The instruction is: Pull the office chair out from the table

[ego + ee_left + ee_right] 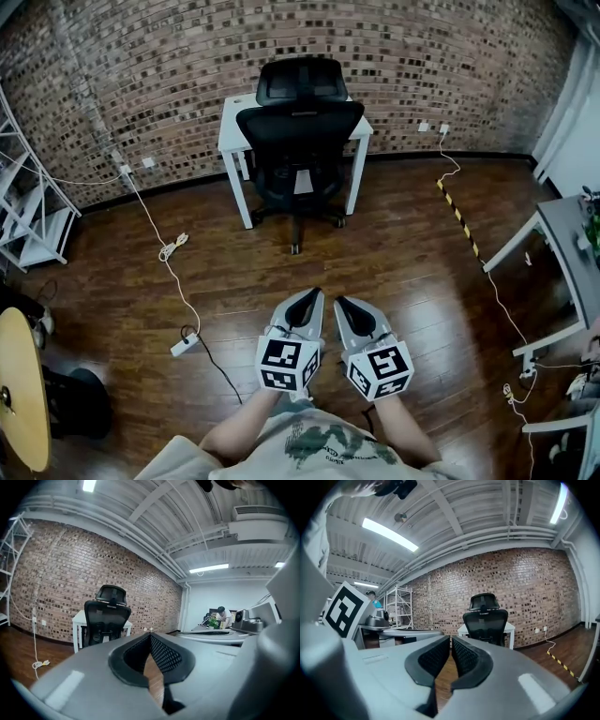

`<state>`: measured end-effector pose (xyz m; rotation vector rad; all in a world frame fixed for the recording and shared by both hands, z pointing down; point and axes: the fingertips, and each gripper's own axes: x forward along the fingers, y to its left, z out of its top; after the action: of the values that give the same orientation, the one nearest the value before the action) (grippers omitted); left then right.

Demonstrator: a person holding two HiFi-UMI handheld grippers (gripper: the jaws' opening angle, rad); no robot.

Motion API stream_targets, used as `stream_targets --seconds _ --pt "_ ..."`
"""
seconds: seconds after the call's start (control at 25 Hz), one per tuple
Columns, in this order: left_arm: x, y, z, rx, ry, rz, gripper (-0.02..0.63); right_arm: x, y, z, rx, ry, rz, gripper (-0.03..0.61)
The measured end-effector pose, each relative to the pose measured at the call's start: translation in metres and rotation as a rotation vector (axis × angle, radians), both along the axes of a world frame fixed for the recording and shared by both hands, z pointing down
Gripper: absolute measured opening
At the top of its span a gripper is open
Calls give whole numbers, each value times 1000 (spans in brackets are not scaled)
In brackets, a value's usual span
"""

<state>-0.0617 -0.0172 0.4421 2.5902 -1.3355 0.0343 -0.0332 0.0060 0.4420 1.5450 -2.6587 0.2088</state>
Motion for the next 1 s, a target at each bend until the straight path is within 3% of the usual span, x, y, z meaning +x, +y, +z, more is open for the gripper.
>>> stream_targets --seconds 0.36,1.0 --pt "-16 -52 -9 19 60 23 15 -19 -48 -8 14 58 18 2" --pt "-30 -131 1 17 26 -17 15 -22 -131 -4 40 31 -12 2"
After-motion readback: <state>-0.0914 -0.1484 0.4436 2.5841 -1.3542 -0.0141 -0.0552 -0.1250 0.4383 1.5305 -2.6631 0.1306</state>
